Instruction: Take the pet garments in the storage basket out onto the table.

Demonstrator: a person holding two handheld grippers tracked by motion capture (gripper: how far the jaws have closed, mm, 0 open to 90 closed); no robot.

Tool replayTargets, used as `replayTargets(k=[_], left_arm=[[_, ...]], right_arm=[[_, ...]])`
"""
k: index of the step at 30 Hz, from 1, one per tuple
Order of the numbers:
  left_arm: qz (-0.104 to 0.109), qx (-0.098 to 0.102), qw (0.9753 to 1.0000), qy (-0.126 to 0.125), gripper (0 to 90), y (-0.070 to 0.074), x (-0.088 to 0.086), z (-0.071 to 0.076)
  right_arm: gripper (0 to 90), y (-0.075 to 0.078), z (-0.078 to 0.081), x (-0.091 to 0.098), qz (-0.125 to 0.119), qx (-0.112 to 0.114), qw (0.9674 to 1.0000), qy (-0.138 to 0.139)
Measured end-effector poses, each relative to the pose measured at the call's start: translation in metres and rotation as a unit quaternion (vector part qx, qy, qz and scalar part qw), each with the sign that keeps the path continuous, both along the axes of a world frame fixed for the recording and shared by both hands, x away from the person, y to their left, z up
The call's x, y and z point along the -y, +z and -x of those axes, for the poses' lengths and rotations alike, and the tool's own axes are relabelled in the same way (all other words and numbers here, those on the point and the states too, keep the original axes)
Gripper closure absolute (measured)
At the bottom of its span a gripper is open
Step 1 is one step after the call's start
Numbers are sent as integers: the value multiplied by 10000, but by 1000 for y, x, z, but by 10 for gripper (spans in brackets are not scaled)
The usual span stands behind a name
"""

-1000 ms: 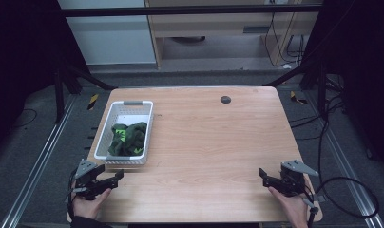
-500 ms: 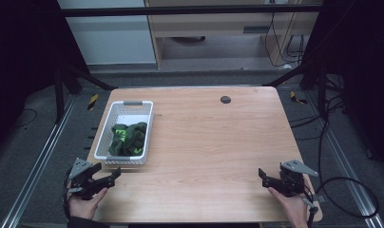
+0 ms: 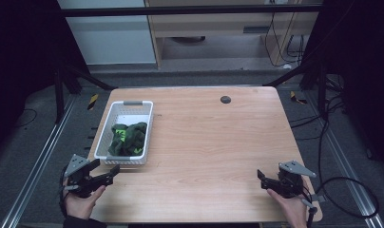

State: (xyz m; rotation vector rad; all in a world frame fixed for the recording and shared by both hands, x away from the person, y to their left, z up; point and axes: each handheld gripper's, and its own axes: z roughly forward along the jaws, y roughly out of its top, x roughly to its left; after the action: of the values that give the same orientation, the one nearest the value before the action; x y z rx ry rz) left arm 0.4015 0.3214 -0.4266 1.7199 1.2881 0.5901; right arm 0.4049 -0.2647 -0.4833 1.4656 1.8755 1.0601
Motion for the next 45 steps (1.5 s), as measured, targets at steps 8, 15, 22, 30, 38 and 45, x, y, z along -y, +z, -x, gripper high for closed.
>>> replayTargets(k=[8,15,22,30,38,45], left_arm=[[-28,63,10000,-36,157,11,0,-4],[-61,34,9999,-146,151,21,3,-13],[-65,9,9998,-203,150,29,4,-19],[-87,-69,9995,-291,150,33,5,-28],[-197,-58,9994,-287,149,44,5,-37],[-321,-128,9988,-349,147,51,6,-43]], right_arm=[[130,0,0,2,29,66,10000,-11],[124,1,0,3,0,62,10000,-57],[119,0,-2,3,74,106,9999,-30],[118,0,-2,2,70,100,9999,-28],[118,0,-2,3,80,98,9999,-6],[118,1,-2,3,66,102,9999,-12]])
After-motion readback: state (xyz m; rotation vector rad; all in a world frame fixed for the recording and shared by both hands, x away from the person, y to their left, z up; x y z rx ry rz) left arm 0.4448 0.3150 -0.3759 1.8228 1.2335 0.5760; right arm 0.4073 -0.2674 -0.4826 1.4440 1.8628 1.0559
